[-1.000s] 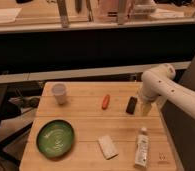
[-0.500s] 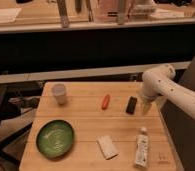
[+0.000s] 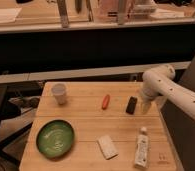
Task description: Push the eraser across the table
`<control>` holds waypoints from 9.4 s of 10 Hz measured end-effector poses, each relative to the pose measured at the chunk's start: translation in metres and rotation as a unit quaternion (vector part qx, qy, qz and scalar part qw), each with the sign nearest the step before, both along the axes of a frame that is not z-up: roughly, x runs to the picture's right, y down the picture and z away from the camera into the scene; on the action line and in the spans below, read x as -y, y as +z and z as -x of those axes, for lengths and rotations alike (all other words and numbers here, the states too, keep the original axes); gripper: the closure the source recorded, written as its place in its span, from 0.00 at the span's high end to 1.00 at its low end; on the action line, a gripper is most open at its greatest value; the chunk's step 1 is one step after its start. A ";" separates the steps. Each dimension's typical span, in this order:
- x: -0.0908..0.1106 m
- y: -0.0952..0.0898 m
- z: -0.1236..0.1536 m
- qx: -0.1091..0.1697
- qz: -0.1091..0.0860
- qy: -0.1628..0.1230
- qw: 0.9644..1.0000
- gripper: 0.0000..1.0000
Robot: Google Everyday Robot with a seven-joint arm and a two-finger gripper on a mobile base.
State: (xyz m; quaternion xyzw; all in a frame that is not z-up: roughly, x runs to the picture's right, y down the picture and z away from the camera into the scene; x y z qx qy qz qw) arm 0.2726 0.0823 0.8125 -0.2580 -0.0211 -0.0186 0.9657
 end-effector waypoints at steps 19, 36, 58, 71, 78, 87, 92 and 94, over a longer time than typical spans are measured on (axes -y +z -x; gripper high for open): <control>-0.005 0.024 -0.004 -0.003 -0.004 0.000 1.000 0.76; -0.001 0.047 -0.017 -0.023 -0.010 0.000 1.000 0.02; 0.005 0.063 -0.028 -0.051 -0.006 0.004 0.999 0.02; 0.000 0.069 -0.031 -0.057 -0.003 0.006 0.998 0.02; -0.002 0.073 -0.029 -0.053 -0.003 0.001 0.999 0.02; -0.003 0.079 -0.026 -0.047 -0.003 -0.006 0.999 0.02; -0.007 0.082 -0.020 -0.038 -0.004 -0.016 0.999 0.02; -0.009 0.084 -0.016 -0.033 -0.005 -0.022 0.999 0.02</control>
